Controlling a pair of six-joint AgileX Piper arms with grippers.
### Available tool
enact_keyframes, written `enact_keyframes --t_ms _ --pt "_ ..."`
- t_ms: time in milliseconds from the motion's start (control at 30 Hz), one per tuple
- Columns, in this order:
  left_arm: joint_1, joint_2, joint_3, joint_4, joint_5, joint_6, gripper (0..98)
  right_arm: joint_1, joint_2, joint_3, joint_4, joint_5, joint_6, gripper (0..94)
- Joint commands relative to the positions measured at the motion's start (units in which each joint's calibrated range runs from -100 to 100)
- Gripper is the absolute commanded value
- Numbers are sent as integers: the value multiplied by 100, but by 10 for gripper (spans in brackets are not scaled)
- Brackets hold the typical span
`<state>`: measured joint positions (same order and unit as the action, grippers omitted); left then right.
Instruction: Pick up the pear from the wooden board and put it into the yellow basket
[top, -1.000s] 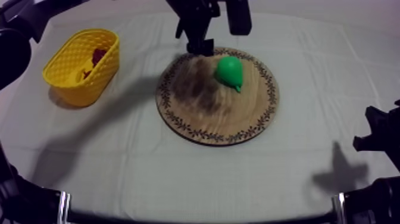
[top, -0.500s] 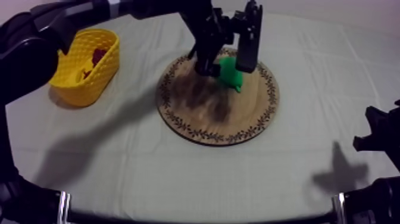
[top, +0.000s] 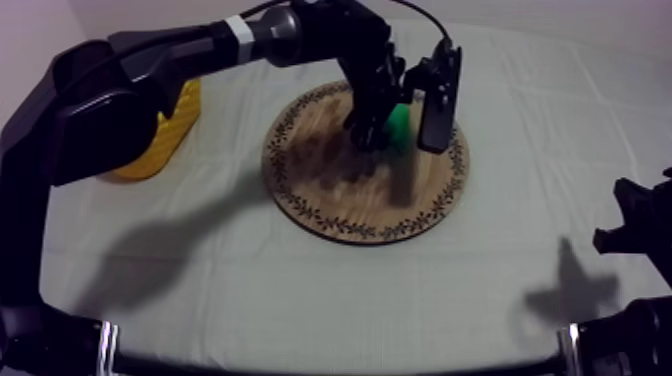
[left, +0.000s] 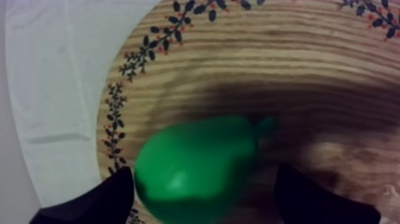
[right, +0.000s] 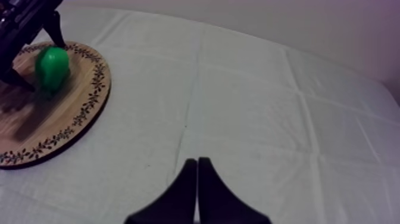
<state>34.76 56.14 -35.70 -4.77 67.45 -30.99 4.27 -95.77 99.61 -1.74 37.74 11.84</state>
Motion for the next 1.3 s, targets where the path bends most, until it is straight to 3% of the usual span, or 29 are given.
enact_keyframes --t_ms 0,267,600,767,1000,1267 --pt "1 137 -130 -13 -22 -6 848 1 1 5 1 0 1 5" --pt "5 442 -417 -23 -53 -28 768 1 1 5 1 0 1 5" --pt "-52 469 -507 28 -24 -18 537 1 1 5 1 0 1 5" --pt "-102 195 -401 93 80 -14 515 1 1 5 1 0 1 5" --pt "-264 -767 -46 145 550 47 566 1 1 5 1 0 1 5" --pt "-625 -2080 890 302 789 82 474 1 1 5 1 0 1 5"
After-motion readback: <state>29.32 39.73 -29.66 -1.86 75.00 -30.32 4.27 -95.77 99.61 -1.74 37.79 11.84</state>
